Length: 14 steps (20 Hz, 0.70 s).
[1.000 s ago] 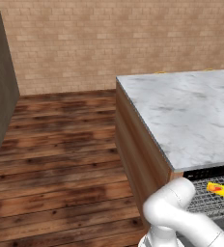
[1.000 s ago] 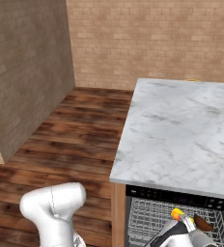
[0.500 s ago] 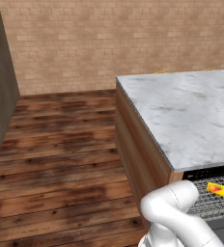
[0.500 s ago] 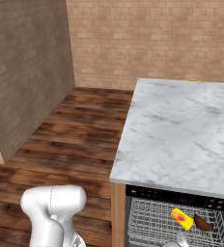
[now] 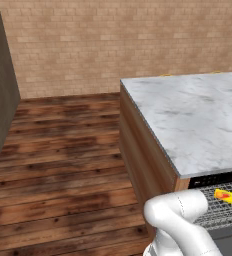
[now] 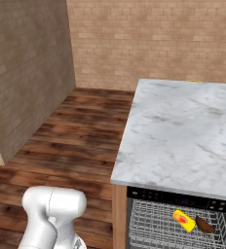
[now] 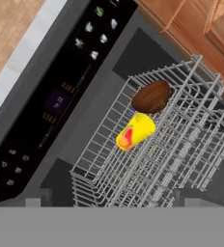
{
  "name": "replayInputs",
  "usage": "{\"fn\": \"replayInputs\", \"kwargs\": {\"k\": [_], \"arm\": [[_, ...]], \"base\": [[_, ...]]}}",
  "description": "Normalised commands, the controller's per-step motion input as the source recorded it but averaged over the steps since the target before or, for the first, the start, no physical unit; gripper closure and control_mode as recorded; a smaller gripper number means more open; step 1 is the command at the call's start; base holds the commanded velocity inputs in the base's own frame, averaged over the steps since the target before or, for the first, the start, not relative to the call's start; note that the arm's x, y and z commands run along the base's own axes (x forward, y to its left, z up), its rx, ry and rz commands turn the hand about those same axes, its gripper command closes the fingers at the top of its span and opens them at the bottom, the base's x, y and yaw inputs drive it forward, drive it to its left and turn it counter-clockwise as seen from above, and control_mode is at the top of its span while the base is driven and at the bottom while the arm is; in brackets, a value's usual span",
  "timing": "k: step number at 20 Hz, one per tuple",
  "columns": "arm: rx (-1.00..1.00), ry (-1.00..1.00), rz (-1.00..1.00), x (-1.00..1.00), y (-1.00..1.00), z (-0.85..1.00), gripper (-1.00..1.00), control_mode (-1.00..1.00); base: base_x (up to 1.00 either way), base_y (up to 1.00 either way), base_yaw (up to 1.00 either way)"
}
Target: Pick up the cup and bowl from the counter, place them in the dishwasher, and close the dishwasher door.
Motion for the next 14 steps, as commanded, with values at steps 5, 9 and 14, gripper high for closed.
{"fn": "replayInputs", "kwargs": {"k": [5, 9, 14], "arm": [[0.0, -0.16, 0.0, -0.49, 0.09, -0.04, -1.0, -1.0], [0.0, -0.12, 0.0, -0.33, 0.03, -0.09, -1.0, -1.0], [0.0, -0.11, 0.0, -0.36, 0.0, -0.04, -1.0, -1.0]], "base": [[0.0, 0.0, 0.0], [0.0, 0.0, 0.0], [0.0, 0.0, 0.0]]}}
